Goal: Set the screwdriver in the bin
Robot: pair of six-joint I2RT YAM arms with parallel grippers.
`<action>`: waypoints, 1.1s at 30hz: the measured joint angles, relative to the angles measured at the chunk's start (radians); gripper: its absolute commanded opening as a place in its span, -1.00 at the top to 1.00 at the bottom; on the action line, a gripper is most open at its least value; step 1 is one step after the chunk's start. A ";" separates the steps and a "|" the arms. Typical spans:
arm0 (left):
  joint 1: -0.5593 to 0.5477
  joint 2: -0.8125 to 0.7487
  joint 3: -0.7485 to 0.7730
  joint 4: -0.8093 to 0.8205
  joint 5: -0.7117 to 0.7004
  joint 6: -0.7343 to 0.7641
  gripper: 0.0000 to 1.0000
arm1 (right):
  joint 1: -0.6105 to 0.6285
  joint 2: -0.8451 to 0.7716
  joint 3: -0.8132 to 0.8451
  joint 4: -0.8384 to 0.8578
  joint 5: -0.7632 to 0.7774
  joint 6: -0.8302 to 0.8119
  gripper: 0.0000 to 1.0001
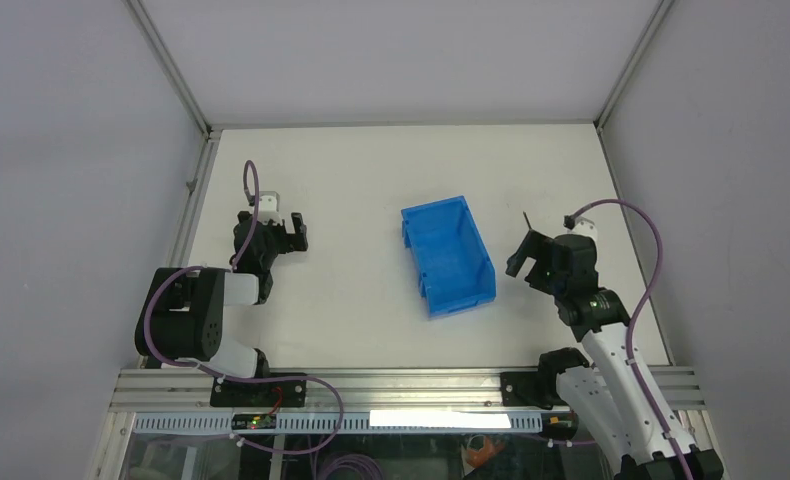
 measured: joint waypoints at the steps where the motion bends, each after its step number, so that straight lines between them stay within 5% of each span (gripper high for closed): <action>1: 0.000 0.000 0.000 0.000 0.000 0.000 -0.98 | 0.000 -0.003 0.000 -0.001 0.000 0.000 -0.98; 8: 0.000 0.000 0.000 0.000 0.000 0.000 -0.98 | 0.000 -0.025 0.045 -0.021 -0.008 -0.032 -0.98; 13: 0.000 0.000 0.000 0.000 0.000 0.000 -0.98 | 0.000 0.044 0.252 -0.045 -0.048 -0.117 -0.98; 24: 0.000 0.000 0.000 0.000 0.000 0.000 -0.98 | -0.050 0.923 1.241 -0.521 -0.039 -0.304 -0.98; 33: 0.000 0.000 0.000 0.000 0.000 0.000 -0.98 | -0.153 1.336 1.157 -0.673 -0.049 -0.380 -0.93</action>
